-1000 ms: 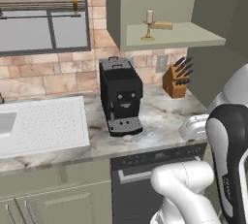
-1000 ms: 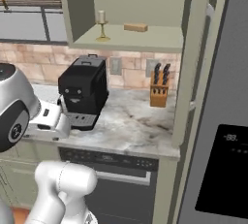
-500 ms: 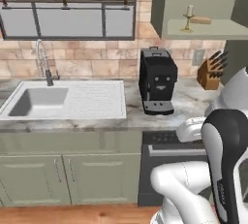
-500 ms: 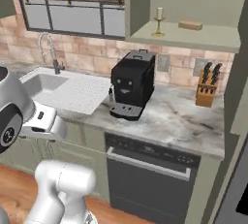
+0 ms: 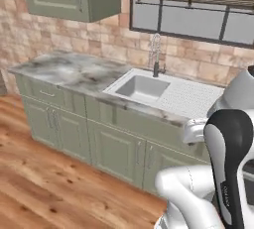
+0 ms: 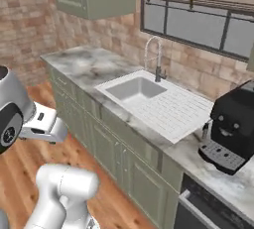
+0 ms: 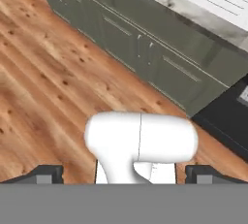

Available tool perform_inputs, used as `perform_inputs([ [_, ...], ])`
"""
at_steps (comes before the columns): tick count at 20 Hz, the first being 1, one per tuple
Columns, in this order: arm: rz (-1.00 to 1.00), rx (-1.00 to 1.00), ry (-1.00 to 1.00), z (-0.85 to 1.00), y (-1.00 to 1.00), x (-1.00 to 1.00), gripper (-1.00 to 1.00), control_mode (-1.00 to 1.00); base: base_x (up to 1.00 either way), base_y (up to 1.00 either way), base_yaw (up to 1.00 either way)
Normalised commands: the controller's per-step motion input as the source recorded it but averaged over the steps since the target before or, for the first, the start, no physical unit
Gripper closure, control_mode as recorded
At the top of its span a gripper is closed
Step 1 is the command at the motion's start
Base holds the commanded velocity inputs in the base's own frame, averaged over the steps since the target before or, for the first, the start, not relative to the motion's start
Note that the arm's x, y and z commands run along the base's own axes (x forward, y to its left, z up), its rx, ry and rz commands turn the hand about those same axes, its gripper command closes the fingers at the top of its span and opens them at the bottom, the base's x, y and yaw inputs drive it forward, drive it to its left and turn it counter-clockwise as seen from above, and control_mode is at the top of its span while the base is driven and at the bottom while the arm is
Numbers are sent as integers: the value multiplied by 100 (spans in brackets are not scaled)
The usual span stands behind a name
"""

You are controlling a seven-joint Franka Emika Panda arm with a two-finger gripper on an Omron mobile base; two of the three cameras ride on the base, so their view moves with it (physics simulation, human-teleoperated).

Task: Pick the candle and candle from the dining table and place them in the open cabinet. Close the cabinet after placing the objects.

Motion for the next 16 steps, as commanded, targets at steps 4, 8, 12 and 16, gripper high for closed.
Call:
perform_inputs([
  [4, 0, 0, 0, 0, 0, 0, -100, 100, 33, 46, 76],
  [8, 0, 0, 0, 0, 0, 0, -100, 100, 24, 53, 77],
  [12, 0, 0, 0, 0, 0, 0, -100, 100, 23, 54, 84],
  [16, 0, 0, 0, 0, 0, 0, -100, 100, 27, 46, 88],
])
